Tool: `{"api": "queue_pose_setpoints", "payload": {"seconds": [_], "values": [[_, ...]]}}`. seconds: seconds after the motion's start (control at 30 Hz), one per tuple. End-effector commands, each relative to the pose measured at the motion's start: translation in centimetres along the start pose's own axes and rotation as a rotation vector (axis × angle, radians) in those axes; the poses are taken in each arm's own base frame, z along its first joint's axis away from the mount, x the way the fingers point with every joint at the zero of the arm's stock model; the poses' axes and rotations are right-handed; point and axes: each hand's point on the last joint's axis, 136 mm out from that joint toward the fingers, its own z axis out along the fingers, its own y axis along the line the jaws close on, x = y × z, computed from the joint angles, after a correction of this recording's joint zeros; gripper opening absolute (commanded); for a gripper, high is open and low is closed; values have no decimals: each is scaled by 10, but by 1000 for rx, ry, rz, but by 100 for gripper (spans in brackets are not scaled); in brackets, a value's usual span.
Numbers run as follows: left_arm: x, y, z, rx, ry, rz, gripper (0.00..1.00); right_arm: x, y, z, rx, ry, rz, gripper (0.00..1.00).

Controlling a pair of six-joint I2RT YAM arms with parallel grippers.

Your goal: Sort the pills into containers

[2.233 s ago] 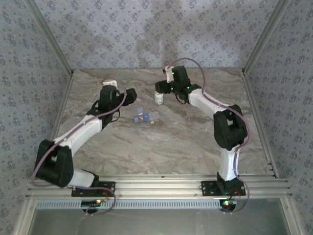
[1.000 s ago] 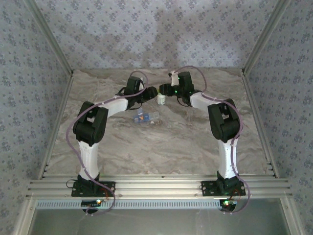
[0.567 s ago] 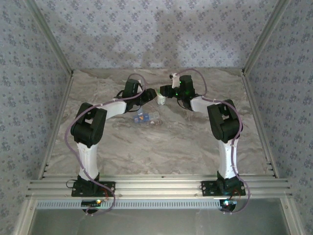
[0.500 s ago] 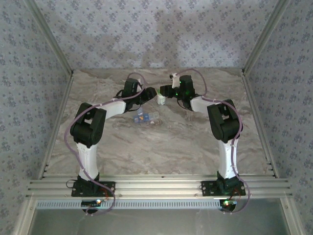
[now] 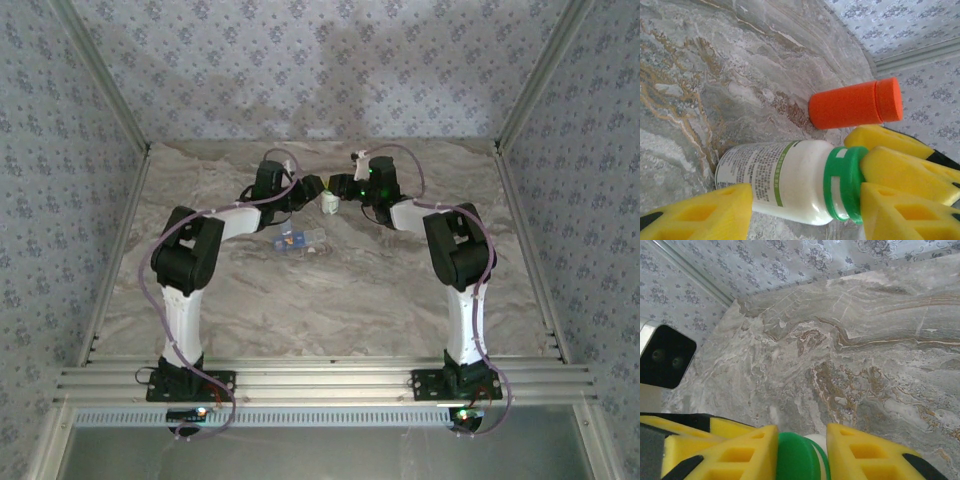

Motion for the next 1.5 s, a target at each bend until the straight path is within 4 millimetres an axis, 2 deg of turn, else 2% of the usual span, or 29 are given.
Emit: {"api": "queue_pose_setpoints", "payload": {"seconds": [0.0, 0.23, 0.37, 0.6, 0.8, 0.97, 1.1, 1.2, 1.37, 1.47], "values": [[2, 0, 6, 9, 19, -9, 57, 52, -30, 3, 52, 126, 110, 29], [10, 5, 7, 12, 34, -28, 57, 52, -28, 2, 37, 130, 147, 29], [15, 13, 6, -11, 36, -49, 56, 42, -25, -3, 7, 105, 218, 29], [21, 33, 6, -74, 39, -75, 55, 22, -13, -10, -26, 136, 254, 40], [22, 34, 6, -78, 41, -81, 55, 15, -9, -17, -26, 169, 224, 42], [23, 32, 6, -77, 45, -84, 54, 11, -2, -23, -34, 176, 206, 50], [26, 33, 7, -85, 52, -88, 54, 8, -1, -27, -26, 182, 186, 50], [27, 29, 8, -78, 57, -85, 54, 4, 0, -29, -20, 180, 175, 48], [21, 1, 0, -30, 63, -25, 54, 5, -6, -29, 2, 183, 190, 38], [27, -11, -4, -49, 84, 38, 54, 9, -9, -29, 10, 190, 202, 34]]}}
